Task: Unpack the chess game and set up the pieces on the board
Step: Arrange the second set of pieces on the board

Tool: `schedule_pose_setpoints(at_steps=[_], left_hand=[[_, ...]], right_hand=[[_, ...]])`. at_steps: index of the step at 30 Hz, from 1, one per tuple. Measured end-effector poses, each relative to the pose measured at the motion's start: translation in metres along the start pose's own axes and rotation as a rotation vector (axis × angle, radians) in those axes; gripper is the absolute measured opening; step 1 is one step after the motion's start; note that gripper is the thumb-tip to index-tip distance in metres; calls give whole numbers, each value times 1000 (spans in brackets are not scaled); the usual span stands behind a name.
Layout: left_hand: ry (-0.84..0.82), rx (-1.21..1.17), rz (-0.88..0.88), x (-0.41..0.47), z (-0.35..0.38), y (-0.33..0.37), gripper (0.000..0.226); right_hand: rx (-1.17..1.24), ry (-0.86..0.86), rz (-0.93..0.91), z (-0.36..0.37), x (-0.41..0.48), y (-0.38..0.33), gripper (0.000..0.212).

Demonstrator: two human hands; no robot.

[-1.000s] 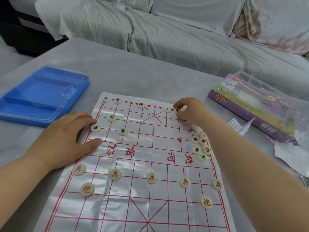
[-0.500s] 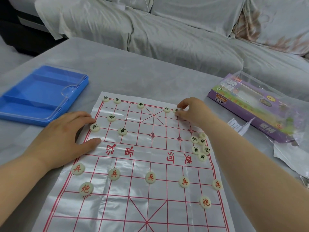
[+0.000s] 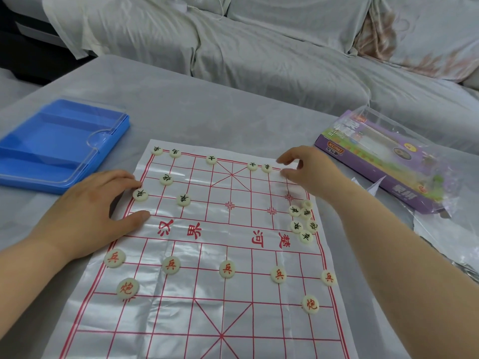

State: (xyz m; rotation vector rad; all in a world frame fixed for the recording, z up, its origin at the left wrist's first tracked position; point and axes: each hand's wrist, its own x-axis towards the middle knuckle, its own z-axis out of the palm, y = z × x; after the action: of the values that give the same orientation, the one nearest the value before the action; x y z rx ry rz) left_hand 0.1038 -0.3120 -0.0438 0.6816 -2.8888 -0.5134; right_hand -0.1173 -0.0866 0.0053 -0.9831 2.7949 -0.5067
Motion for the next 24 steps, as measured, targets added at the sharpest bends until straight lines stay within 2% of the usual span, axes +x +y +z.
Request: schedule_pose_setpoints(at_steps=[3, 9, 14, 21, 24], left_hand=[[3, 2, 2, 0, 0, -1, 60], [-8, 17, -8, -1, 1, -1, 61], [-22, 26, -12, 0, 1, 0, 64], [-2, 15, -6, 0, 1, 1, 60], [4, 16, -6, -1, 1, 2, 60]], right_hand=[[-13, -86, -10, -5, -27, 11, 17], [-32, -240, 13, -7, -54, 16, 33], [-61, -294, 25, -1, -52, 13, 33], [-71, -230, 69, 4, -49, 14, 28], [-38, -85, 29, 1, -48, 12, 25]])
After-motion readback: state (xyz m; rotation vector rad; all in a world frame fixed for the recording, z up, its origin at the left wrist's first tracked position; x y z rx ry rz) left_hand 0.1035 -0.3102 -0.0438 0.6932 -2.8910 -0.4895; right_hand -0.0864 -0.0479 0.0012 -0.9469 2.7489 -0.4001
